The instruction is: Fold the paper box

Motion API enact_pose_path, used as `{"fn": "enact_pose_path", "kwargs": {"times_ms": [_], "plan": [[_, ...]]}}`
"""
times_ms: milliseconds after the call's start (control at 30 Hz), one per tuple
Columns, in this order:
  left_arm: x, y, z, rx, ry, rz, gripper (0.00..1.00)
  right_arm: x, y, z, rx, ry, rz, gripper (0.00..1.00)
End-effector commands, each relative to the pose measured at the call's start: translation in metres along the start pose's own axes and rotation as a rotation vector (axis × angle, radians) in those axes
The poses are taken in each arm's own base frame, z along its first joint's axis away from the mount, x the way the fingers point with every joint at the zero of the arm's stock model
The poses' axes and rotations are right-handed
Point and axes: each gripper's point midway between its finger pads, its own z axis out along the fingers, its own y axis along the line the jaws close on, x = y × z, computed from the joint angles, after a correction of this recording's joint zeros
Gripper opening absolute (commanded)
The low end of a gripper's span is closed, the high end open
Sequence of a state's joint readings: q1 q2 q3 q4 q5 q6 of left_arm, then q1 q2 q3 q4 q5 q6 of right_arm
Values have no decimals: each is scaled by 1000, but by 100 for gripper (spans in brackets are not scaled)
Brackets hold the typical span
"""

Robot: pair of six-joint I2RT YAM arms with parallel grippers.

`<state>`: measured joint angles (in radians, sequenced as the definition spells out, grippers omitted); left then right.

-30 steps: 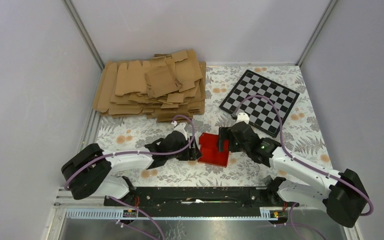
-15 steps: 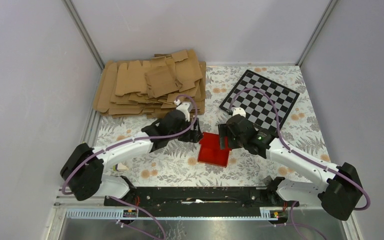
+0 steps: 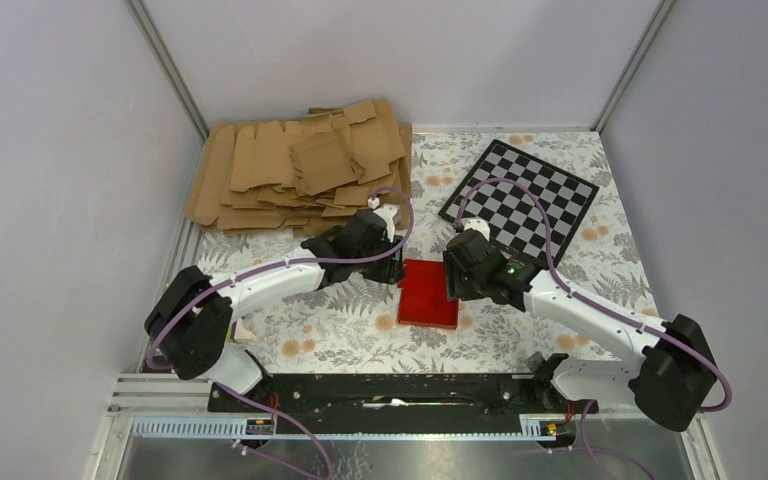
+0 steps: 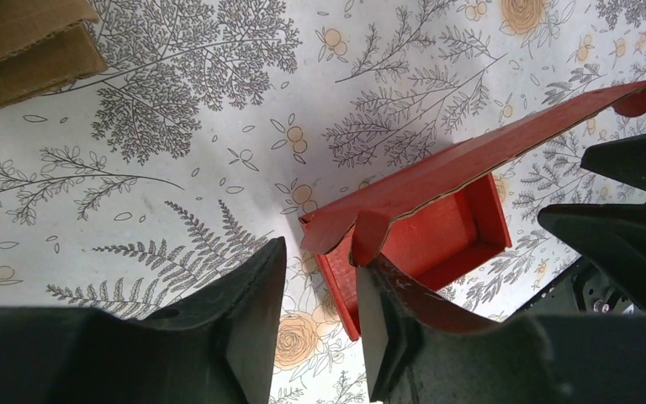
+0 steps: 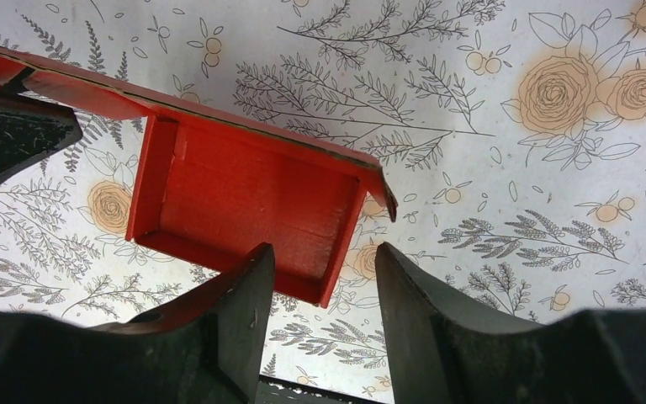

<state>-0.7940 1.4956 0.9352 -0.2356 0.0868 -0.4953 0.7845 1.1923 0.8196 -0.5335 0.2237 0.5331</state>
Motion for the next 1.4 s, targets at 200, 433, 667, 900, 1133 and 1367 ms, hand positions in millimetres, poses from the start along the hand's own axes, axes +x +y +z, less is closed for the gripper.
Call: {"fn": "enact_pose_path", "kwargs": {"times_ms": [200, 433, 667, 900, 1133, 1367], "plan": [[-15, -26, 1, 82, -14, 33, 39, -22, 5, -9, -8, -68, 12, 73], [-16, -29, -1, 84, -15, 40, 38, -24, -17, -9, 73, -98, -28, 85], [-19, -37, 0, 114, -9, 79, 39, -21, -8, 0, 0, -94, 5, 70], [-19, -37, 6, 107, 9, 95, 39, -20, -9, 4, 0, -82, 3, 52], [-20, -26, 4, 47, 40, 160, 45, -15, -8, 4, -21, -64, 31, 45], [-22, -24, -4, 77, 51, 236, 55, -10, -6, 5, -36, -46, 43, 33]]}}
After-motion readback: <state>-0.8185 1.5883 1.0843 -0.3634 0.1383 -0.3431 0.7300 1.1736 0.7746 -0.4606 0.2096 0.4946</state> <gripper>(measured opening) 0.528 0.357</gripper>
